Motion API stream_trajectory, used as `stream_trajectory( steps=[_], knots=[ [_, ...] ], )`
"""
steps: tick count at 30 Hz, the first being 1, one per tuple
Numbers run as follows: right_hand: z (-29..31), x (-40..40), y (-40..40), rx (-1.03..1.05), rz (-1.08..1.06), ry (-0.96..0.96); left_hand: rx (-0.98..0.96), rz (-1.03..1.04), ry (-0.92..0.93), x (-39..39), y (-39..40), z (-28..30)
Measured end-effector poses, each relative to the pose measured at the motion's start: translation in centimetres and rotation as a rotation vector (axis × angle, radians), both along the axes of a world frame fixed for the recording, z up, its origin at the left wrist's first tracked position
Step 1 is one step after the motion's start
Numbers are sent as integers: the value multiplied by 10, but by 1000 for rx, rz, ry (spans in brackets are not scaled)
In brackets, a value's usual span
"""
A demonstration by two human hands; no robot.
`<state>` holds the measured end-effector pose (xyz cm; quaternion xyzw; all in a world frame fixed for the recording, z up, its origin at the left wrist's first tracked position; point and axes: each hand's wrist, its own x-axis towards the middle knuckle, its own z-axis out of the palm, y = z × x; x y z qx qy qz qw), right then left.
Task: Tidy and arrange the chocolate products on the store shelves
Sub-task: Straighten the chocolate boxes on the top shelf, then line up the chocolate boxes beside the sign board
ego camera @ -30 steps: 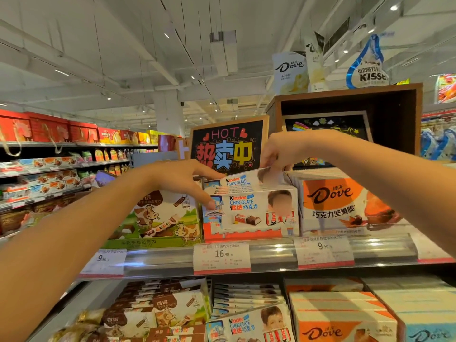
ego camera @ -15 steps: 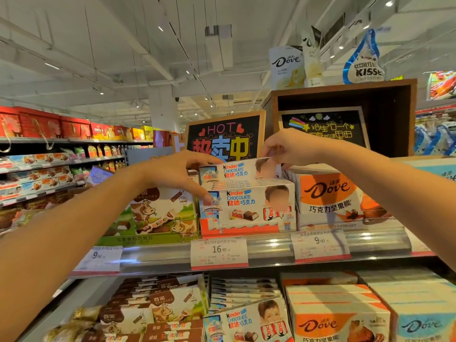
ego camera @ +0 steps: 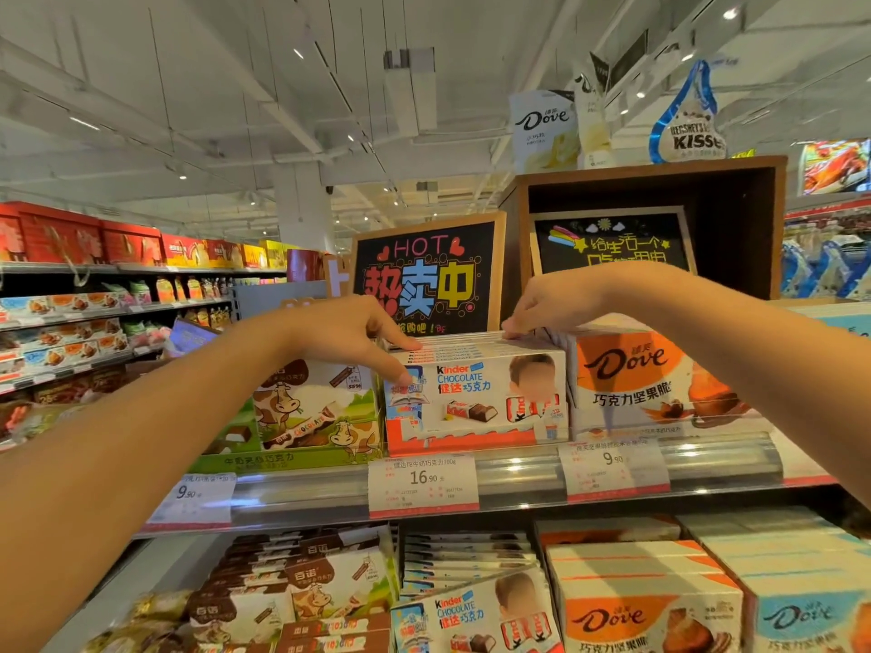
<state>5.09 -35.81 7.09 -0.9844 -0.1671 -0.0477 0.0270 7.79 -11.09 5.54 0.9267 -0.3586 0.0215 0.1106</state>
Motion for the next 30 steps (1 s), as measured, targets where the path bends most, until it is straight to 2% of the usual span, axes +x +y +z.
stream_trajectory(
  steps=[5,13,17,21,23,27,30],
  knots=[
    [-16,-23,35,-80,102,-117,-14,63,-53,2,-1,-3],
    [-29,-18,45,-51,77,-159,-50,-55,93,2,-2,-1],
    [-26,-18,45,-42,105,-121,-47,-33,50,1,-1,0],
    [-22,-14,48,-159,115,-215,-38,30,-10,2,-1,-2],
    [-19,-13,48,-154,130,-218,-94,52,-109,-5,0,-3],
    [-17,-16,51,-162,144,-190,-394,17,-237,-26,16,-1],
    [-12,-17,58,-150,122,-135,-339,92,-202,-38,51,8]
  ],
)
